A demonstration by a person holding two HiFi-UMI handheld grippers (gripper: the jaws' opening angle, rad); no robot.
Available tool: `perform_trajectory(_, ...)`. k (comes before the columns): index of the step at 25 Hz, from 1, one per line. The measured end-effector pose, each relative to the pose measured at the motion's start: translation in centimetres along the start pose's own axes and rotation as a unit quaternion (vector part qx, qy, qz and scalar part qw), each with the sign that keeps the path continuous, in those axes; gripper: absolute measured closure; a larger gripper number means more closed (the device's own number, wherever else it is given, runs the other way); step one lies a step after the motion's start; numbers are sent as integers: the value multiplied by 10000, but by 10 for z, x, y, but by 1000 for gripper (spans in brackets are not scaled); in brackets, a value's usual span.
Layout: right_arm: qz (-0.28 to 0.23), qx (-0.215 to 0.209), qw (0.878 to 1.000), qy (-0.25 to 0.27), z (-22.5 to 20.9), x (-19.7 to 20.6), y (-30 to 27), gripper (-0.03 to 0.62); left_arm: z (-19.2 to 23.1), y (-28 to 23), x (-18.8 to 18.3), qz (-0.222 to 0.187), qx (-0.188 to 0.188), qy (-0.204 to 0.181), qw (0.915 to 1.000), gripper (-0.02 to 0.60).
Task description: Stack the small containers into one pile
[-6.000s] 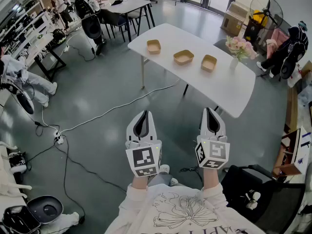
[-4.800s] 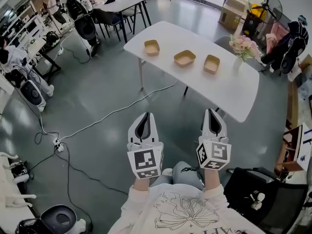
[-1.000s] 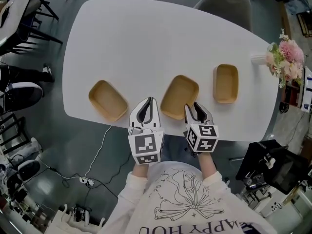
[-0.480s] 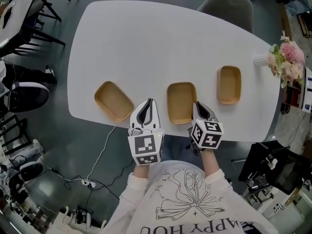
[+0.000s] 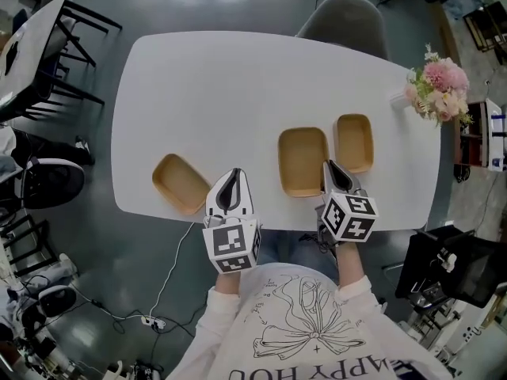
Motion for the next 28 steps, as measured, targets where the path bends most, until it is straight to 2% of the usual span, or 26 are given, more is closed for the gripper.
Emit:
perform_trajectory(5,-362,267,9988,-168,-41,-32,19,563,-32,-9,-20,-163,203,-169,9995,565)
perform_trajectory(12,-368,418,9980,-309,-107,-57,30,563,-87,-35,-44,-309,325,-266,9986,565)
perform_trajectory(21,-79,242,9993,-273,-163,-70,16,563,-143,-64,-51,-234,322,-307,9987,565)
perform_trajectory(28,320,-96,9991,-263,-180,-64,-4,563,-159,-76,-47,-105,156,-289,9994,565)
Point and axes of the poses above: the fingertips, and each gripper's own axes: y backward along the fingers, z to its left, x out of its underside, the point moved 6 cm from there along y, backward along the fingers, and after that the axes turned 4 degrees about x, right-handed, at the moved point
